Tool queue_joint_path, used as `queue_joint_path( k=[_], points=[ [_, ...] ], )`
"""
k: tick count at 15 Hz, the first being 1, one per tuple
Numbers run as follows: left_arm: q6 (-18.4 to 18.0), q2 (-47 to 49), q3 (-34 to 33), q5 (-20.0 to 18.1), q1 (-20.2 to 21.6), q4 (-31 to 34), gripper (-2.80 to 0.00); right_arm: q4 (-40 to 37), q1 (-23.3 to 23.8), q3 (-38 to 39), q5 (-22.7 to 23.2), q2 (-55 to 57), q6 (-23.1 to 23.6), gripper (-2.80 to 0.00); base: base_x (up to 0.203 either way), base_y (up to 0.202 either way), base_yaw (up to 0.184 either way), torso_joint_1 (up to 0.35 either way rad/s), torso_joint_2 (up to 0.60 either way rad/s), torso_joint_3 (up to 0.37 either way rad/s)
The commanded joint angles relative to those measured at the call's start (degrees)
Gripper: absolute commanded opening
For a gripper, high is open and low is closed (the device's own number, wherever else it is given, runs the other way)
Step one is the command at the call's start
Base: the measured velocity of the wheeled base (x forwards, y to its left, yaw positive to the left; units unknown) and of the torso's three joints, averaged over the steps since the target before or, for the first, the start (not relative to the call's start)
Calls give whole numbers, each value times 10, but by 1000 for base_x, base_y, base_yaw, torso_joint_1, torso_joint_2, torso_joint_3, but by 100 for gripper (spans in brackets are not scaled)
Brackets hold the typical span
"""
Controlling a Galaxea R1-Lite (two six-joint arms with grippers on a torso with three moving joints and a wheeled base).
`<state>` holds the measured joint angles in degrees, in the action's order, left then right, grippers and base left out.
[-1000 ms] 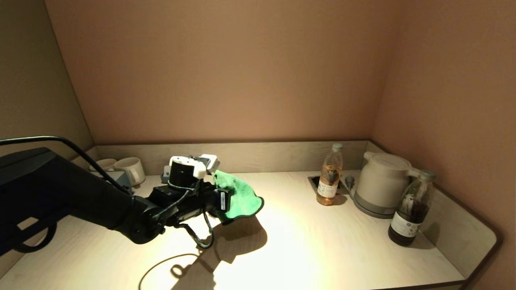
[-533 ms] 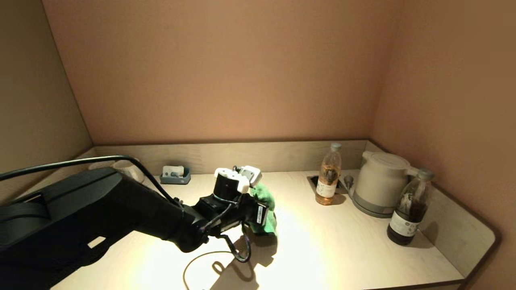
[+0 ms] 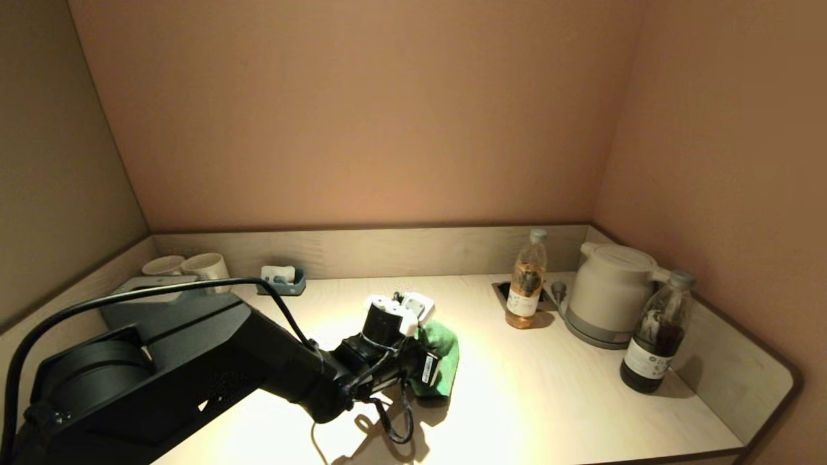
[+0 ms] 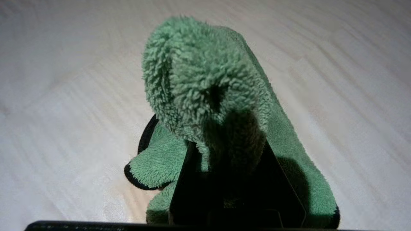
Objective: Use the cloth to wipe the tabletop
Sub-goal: Sweep the stains on the table
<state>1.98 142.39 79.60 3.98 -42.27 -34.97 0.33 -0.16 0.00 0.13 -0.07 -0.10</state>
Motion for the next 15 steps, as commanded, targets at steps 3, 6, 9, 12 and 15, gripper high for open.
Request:
queue_joint_path(
  k=[3, 6, 9, 12, 15],
  points=[
    [-10, 29, -3, 7, -10, -6, -280, 0, 0, 0, 0, 1, 0, -280, 0, 0, 0, 0, 0, 0],
    [-17, 37, 5, 10, -34, -1, -280, 0, 0, 0, 0, 1, 0, -280, 0, 0, 0, 0, 0, 0],
    [-29, 61, 7, 21, -47, -3, -280, 0, 0, 0, 0, 1, 0, -280, 0, 0, 0, 0, 0, 0],
    [-34, 59, 3, 33, -48, 1, -280, 0, 0, 0, 1, 1, 0, -280, 0, 0, 0, 0, 0, 0],
    [-41, 52, -6, 96, -43, 22, -280, 0, 0, 0, 0, 1, 0, -280, 0, 0, 0, 0, 0, 0]
  ],
)
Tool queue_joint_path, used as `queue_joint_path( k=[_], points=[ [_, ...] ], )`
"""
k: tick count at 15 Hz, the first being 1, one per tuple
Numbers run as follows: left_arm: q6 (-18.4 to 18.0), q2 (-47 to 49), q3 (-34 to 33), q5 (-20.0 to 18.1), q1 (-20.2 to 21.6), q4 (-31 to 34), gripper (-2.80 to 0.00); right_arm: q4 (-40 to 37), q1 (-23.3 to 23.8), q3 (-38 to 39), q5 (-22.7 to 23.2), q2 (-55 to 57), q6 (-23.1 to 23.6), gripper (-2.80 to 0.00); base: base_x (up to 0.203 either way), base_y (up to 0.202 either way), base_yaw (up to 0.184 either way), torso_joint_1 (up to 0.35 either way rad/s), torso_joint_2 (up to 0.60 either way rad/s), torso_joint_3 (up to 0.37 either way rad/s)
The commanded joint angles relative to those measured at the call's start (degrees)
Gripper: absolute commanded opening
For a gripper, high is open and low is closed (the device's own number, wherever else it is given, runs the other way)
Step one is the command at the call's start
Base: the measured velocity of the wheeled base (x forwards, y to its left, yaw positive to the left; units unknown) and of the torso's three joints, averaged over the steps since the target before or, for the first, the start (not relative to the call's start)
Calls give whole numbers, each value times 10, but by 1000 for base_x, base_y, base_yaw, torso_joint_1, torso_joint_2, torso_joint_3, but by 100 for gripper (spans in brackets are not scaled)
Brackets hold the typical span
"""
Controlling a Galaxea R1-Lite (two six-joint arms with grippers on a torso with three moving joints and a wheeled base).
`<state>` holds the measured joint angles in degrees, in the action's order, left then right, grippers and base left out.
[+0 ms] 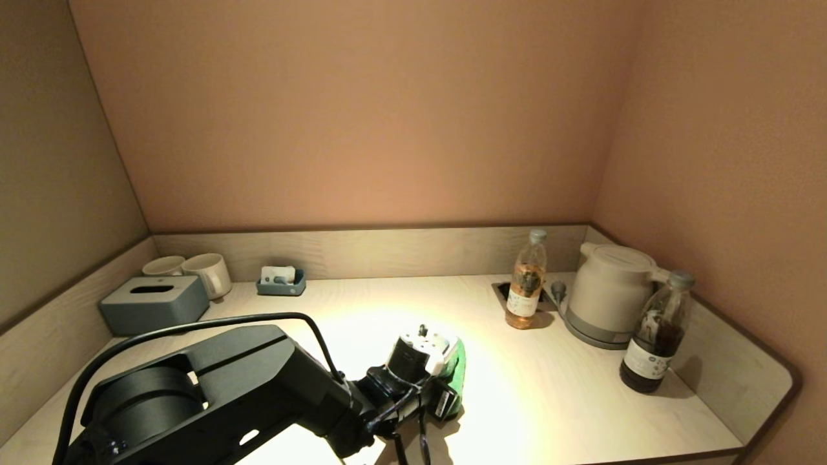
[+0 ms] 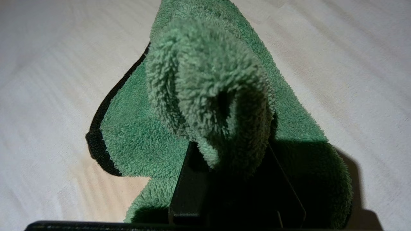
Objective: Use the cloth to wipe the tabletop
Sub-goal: Sweep the stains on the table
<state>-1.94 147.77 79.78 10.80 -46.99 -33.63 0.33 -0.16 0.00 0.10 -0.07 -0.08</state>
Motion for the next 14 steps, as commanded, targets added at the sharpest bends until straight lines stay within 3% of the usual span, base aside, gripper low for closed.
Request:
queue_joint_path(
  k=[1, 4, 6, 10, 14],
  points=[
    [-2, -7, -13, 35, 8, 11, -280, 0, 0, 0, 0, 1, 0, -280, 0, 0, 0, 0, 0, 0],
    [0, -19, -33, 60, 23, 19, -280, 0, 0, 0, 0, 1, 0, -280, 0, 0, 0, 0, 0, 0],
    [3, -24, -44, 106, 44, 15, -280, 0, 0, 0, 0, 1, 0, -280, 0, 0, 0, 0, 0, 0],
    [10, -33, -67, 128, 87, 15, -280, 0, 0, 0, 0, 1, 0, -280, 0, 0, 0, 0, 0, 0],
    [8, 11, 41, 128, 106, 36, -280, 0, 0, 0, 1, 1, 0, -280, 0, 0, 0, 0, 0, 0]
  ],
)
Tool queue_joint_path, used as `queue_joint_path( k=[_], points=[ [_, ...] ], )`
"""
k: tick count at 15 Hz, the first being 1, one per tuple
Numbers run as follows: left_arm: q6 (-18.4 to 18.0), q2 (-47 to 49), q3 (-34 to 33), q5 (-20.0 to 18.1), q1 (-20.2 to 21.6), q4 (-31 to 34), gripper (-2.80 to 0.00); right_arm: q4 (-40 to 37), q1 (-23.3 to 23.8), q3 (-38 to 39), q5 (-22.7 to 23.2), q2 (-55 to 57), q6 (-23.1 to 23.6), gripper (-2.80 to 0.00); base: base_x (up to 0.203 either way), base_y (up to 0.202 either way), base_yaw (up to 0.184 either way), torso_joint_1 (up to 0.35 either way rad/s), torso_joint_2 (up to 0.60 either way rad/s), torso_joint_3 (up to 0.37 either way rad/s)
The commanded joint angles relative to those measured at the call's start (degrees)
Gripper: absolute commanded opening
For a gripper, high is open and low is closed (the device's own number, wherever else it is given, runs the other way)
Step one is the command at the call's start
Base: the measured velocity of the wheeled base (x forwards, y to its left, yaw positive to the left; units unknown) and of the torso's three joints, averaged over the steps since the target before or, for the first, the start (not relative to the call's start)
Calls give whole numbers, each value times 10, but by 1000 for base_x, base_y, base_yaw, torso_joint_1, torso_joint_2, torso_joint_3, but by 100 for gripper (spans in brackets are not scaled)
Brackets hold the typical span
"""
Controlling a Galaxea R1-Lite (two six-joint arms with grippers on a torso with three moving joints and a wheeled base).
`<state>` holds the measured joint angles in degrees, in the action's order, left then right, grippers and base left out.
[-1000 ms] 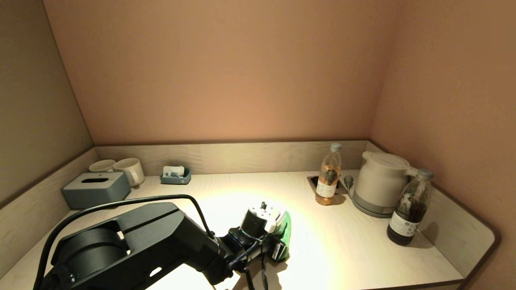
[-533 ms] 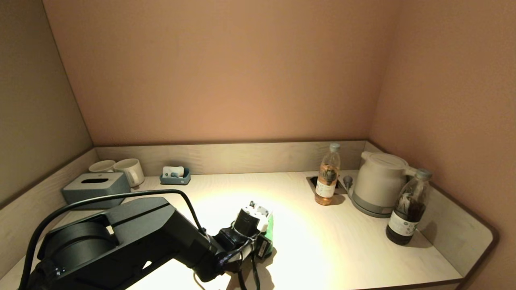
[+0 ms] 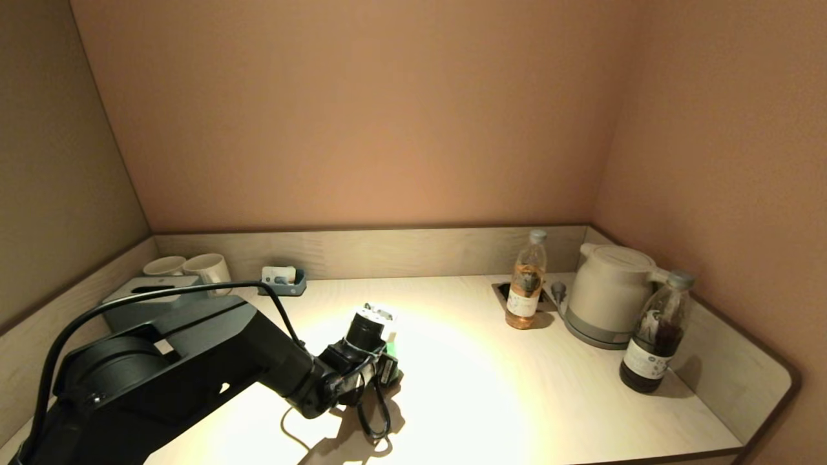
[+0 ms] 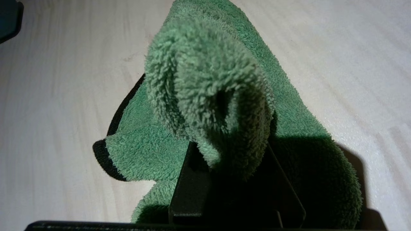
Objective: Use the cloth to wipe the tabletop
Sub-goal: Sweep the stains on the table
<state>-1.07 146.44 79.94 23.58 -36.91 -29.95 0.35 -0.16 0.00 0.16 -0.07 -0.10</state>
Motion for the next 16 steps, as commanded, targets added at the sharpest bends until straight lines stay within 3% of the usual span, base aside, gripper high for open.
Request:
queue_joint_path(
  k=[1, 5, 9, 12, 14, 16],
  points=[
    [-1, 35, 71, -2, 6, 16, -280, 0, 0, 0, 0, 1, 0, -280, 0, 0, 0, 0, 0, 0],
    [-2, 77, 179, -6, -20, 76, -280, 0, 0, 0, 0, 1, 0, -280, 0, 0, 0, 0, 0, 0],
    [-2, 80, 231, -13, -96, 104, -280, 0, 0, 0, 0, 1, 0, -280, 0, 0, 0, 0, 0, 0],
    [2, 73, 225, -19, -117, 102, -280, 0, 0, 0, -1, 1, 0, -280, 0, 0, 0, 0, 0, 0],
    [19, 39, 163, -19, -164, 98, -280, 0, 0, 0, 0, 1, 0, -280, 0, 0, 0, 0, 0, 0],
    [44, 3, 98, -18, -177, 96, -280, 0, 0, 0, 0, 1, 0, -280, 0, 0, 0, 0, 0, 0]
  ],
)
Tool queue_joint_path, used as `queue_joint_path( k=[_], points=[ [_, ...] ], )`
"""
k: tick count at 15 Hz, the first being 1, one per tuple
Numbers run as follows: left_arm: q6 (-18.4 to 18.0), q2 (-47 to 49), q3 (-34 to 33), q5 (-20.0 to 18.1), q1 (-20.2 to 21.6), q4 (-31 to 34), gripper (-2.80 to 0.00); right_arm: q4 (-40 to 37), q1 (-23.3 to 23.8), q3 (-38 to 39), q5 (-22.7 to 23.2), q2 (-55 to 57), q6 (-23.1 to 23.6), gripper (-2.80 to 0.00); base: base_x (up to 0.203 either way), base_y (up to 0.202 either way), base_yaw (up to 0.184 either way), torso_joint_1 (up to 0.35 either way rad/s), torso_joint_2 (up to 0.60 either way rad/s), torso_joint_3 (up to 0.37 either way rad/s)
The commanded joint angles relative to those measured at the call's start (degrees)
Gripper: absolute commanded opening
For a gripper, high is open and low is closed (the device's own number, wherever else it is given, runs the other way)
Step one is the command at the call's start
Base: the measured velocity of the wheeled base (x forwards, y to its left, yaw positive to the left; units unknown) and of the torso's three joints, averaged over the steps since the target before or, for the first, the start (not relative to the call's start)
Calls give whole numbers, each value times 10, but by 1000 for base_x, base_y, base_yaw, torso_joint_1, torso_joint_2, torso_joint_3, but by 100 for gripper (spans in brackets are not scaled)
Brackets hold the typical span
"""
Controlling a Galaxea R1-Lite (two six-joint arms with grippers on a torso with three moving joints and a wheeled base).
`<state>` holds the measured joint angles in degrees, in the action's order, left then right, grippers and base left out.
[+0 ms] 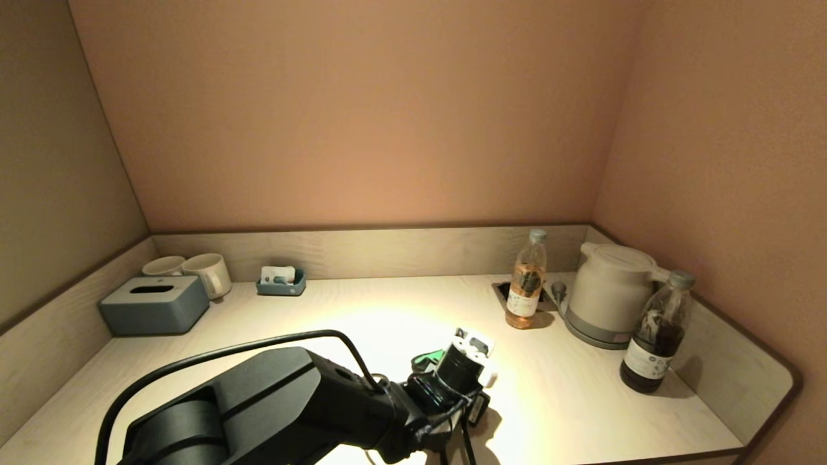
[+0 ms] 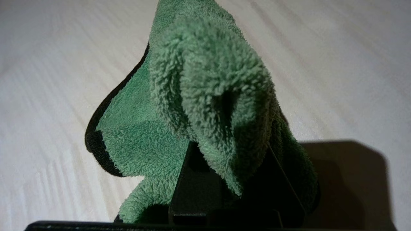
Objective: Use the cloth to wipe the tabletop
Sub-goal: Sweep the stains on the table
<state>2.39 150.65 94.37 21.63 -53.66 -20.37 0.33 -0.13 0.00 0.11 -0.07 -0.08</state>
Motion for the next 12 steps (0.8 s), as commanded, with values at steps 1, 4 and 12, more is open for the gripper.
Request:
queue_joint_path(
  k=[1, 4, 12],
  points=[
    [22, -56, -90, 2, -9, -2, -280, 0, 0, 0, 1, 1, 0, -280, 0, 0, 0, 0, 0, 0],
    [48, -92, -167, 6, 2, -33, -280, 0, 0, 0, 0, 1, 0, -280, 0, 0, 0, 0, 0, 0],
    [30, -110, -315, 33, 146, -170, -280, 0, 0, 0, 1, 1, 0, -280, 0, 0, 0, 0, 0, 0]
  ],
)
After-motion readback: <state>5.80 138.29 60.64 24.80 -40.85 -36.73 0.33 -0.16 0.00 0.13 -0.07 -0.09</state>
